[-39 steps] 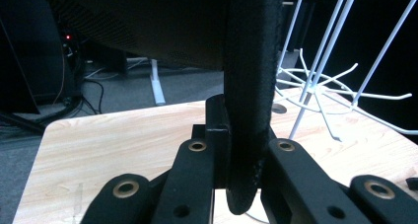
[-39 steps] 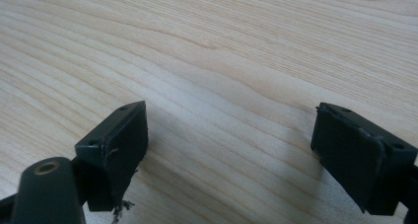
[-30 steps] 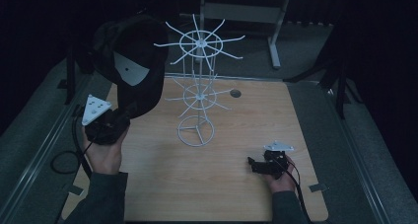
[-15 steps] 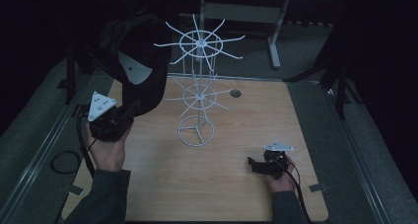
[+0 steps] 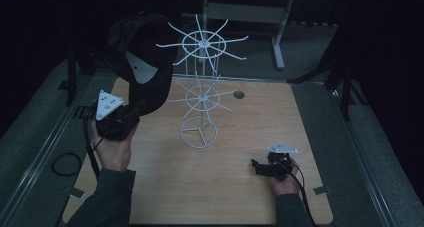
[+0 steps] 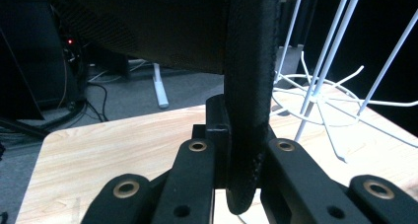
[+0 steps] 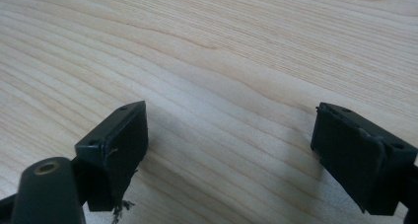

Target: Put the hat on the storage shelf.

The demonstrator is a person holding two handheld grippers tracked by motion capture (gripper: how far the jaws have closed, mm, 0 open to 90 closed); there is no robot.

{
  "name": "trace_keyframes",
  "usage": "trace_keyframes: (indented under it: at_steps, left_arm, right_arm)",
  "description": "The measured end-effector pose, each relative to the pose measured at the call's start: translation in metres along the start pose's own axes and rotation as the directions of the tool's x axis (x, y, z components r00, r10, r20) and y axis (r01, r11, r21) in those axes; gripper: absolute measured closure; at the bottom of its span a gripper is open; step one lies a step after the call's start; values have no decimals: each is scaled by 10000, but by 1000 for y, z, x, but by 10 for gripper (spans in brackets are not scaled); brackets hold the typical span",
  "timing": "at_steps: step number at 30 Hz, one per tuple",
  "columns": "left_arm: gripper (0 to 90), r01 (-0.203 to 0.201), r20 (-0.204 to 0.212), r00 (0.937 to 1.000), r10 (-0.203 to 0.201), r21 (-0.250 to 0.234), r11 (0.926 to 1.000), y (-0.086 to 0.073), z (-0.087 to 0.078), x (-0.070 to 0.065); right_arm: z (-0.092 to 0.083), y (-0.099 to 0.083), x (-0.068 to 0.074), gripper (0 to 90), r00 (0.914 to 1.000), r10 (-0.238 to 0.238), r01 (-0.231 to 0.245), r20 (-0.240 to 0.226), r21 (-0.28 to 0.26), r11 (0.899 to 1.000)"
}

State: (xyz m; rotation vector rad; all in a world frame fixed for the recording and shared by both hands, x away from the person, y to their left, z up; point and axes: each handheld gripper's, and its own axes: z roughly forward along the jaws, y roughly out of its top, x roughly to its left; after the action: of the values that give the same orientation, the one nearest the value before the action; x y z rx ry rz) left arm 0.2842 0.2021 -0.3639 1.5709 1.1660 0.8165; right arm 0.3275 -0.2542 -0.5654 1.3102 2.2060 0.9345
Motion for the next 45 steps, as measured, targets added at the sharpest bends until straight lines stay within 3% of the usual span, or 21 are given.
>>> trace_keyframes:
  at_steps: [13,24,34,41,45]
  left_arm:
    - [867,-587,-209,9981,587,-1,9983,1,0,-6]
    - [867,-1352,-266,9905,1352,27,9908,-1,-1,-1]
    - [867,-1549,205,9877,1547,79,9879,-8,2,4]
    - [867,-1805,455,9825,1805,-42,9836,-12,3,2]
    - [867,-1644,757,9836,1637,29,9864,-16,4,4]
  right_arm:
    - [0,0,0,140,10000,4,-4,-4,-2,10000]
    - [0,0,0,139,10000,-4,4,1,4,10000]
    - [0,0,0,139,10000,4,-4,-2,2,10000]
    - [0,0,0,139,10000,9,-9,-2,-2,10000]
    - [0,0,0,139,10000,18,-18,-3,0,10000]
